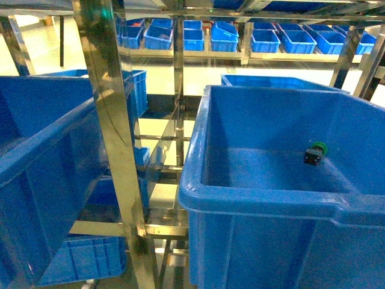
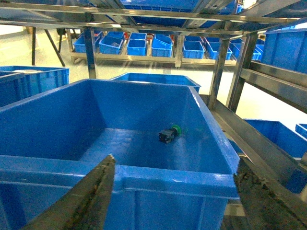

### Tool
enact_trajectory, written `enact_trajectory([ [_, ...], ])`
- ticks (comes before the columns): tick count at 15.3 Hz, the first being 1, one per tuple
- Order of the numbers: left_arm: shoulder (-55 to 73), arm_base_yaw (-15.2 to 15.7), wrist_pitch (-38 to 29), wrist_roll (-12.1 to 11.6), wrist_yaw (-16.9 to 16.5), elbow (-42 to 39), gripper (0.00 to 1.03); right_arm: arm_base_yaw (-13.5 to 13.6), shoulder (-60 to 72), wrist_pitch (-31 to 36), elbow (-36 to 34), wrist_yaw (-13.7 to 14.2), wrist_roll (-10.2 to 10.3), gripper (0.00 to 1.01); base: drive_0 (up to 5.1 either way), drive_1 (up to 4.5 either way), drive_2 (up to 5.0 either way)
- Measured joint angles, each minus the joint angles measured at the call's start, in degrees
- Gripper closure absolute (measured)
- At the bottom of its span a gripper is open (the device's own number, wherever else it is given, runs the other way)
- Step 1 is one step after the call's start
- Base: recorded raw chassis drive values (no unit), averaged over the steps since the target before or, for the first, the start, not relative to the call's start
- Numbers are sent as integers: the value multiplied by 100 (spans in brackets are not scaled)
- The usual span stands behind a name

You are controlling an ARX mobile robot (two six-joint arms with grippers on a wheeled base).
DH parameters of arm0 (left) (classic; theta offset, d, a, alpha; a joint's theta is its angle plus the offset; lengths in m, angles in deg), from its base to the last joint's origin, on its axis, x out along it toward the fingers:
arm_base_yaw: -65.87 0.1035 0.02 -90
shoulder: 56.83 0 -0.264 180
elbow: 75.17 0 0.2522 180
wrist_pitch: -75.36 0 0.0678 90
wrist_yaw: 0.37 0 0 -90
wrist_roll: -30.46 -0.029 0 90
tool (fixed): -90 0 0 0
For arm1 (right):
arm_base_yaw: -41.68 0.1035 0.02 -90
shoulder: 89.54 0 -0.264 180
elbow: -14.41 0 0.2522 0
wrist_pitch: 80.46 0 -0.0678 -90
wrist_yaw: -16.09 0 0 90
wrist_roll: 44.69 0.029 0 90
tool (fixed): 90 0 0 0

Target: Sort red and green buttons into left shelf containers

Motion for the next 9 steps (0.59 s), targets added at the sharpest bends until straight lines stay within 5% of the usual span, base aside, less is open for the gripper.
enact_trajectory([
  [2, 0, 0, 2, 2, 0, 0, 9, 0, 0, 0, 0, 0, 2, 4, 0, 0, 0],
  [9, 0, 0, 0, -2, 0, 0, 5, 0, 0, 0, 0, 0, 2, 3, 0, 0, 0],
])
